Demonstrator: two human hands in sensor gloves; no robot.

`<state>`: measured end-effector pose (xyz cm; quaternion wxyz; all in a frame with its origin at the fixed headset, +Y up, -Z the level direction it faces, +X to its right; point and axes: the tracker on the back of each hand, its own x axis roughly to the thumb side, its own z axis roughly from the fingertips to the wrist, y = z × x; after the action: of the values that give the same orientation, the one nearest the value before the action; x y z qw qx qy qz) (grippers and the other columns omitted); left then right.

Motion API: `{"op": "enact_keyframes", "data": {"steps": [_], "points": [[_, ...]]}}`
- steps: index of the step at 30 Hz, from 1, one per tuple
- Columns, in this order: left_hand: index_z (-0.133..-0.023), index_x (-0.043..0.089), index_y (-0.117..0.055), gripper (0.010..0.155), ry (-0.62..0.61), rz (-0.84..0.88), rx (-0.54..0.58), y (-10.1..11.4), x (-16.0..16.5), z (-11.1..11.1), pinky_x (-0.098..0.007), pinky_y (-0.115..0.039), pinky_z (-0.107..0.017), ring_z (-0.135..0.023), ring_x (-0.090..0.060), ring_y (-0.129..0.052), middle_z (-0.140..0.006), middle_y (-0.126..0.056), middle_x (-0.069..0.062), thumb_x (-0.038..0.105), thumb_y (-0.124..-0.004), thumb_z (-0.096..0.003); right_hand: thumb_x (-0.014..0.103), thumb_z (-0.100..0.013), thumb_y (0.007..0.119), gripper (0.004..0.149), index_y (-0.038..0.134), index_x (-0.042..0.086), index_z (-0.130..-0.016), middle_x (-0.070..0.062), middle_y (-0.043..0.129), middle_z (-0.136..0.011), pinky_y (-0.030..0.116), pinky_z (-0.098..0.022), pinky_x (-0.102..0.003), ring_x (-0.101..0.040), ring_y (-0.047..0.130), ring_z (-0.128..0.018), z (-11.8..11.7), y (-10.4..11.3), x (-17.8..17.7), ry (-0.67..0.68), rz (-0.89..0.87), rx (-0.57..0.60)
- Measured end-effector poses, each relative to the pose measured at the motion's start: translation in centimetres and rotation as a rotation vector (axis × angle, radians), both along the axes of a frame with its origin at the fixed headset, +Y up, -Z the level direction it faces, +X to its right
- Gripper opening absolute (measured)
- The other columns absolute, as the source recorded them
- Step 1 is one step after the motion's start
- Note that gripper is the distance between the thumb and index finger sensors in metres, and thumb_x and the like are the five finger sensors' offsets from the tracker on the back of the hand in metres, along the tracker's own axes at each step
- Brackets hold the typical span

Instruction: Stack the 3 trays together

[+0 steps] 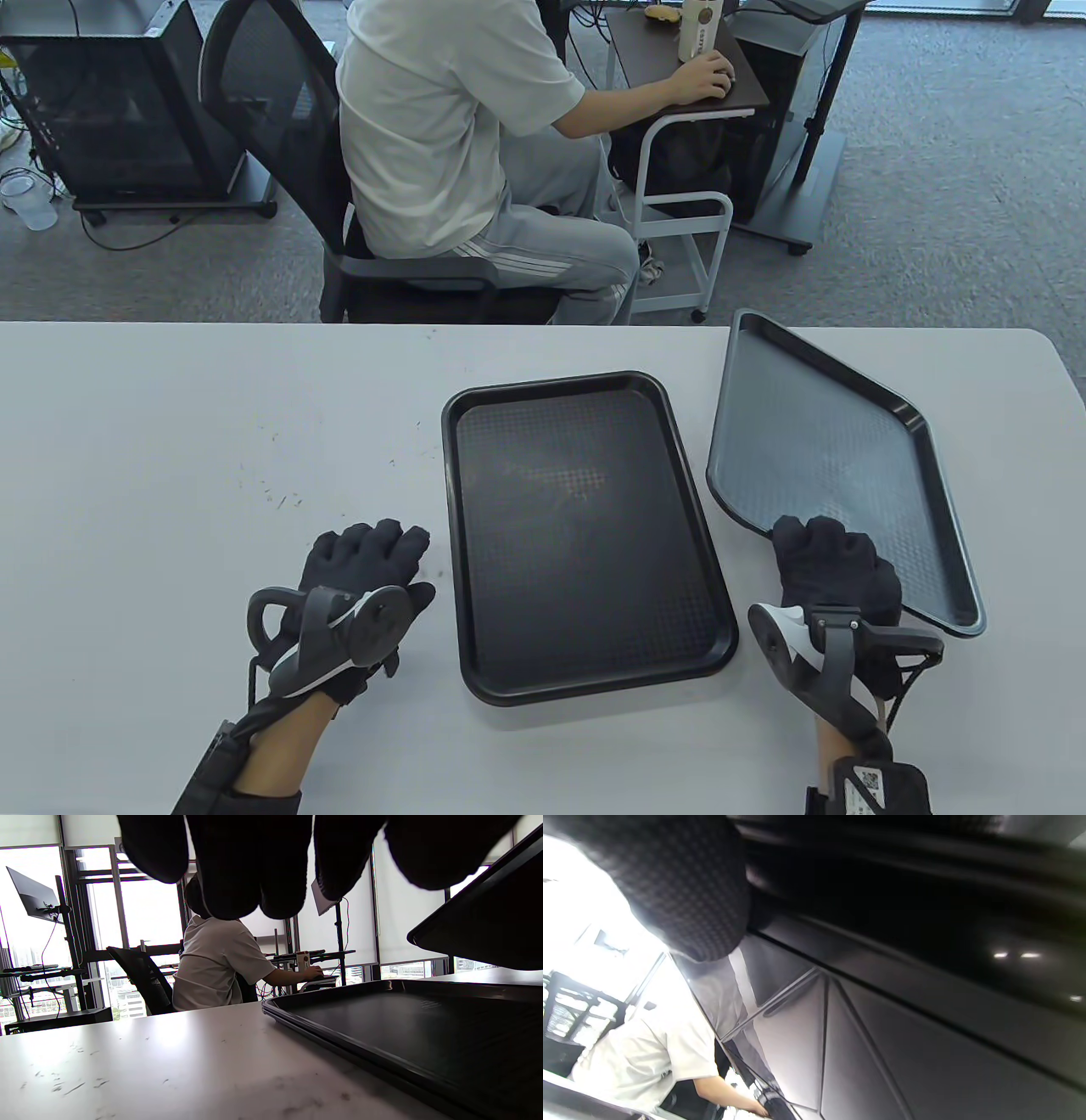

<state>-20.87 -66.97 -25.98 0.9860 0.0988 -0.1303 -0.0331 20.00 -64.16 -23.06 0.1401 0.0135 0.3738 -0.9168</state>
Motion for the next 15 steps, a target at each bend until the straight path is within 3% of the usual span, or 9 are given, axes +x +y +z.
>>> {"op": "enact_keyframes", "data": {"steps": [15], "points": [[-0.103,0.037,-0.075,0.066,0.003,-0.018,-0.045,-0.1,0.2,0.0,-0.056,-0.066,-0.076,-0.099,-0.032,-0.087,-0.108,-0.083,0.001,0.059,-0.080,-0.0408,0.043,-0.031,0.101,0.049,0.079,0.040,-0.075,0.007,0.093,-0.069,0.090,-0.039,-0.040,-0.017,0.101,-0.051,3.0,1.7,-6.3,0.223,0.128,0.116]]}}
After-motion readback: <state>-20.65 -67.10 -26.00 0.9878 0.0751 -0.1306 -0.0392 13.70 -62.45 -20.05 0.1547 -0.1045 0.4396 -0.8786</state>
